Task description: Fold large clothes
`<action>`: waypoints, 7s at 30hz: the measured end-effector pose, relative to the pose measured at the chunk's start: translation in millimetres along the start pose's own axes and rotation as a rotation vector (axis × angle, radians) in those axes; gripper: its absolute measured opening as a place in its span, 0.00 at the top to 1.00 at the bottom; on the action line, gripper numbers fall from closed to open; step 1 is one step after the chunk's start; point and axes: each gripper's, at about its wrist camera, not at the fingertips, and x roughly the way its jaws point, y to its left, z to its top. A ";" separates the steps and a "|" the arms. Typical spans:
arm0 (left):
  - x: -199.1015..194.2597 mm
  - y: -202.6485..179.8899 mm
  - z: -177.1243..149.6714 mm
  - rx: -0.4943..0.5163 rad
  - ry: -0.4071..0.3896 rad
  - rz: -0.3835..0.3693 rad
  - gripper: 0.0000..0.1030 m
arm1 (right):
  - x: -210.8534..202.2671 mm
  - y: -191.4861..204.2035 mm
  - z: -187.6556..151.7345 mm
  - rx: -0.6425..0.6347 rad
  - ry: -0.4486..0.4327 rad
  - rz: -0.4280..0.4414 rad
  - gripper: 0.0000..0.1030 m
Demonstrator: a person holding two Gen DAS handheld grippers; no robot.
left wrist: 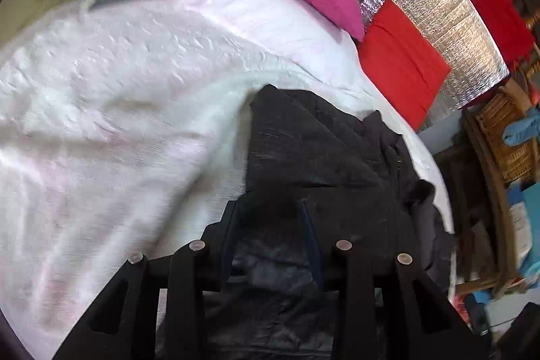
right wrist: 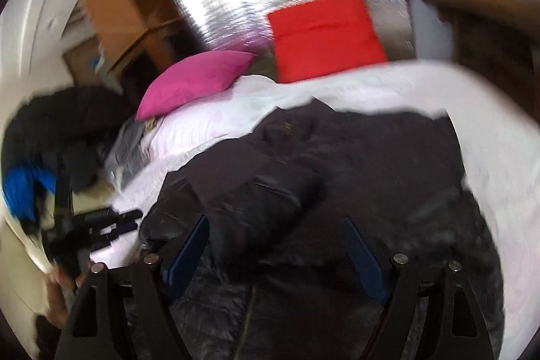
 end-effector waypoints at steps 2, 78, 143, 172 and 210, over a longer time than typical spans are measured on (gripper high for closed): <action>6.2 5.7 2.6 -0.028 0.061 -0.013 0.18 | 14.7 31.8 6.1 -0.100 -0.003 -0.019 0.17; 41.9 -87.8 -38.5 0.294 -0.026 0.296 0.56 | 37.3 -175.5 29.8 0.331 0.039 -0.155 0.69; 32.7 -151.3 -68.2 0.525 -0.013 0.281 0.26 | 34.0 -112.7 -1.5 0.305 0.269 0.061 0.46; 51.1 -74.1 -43.9 0.191 0.152 0.064 0.43 | 71.0 -206.6 -18.9 0.470 0.177 -0.010 0.32; -131.1 -51.1 -174.2 0.519 -0.163 0.204 0.15 | -135.1 -182.3 -76.7 0.436 0.061 0.023 0.28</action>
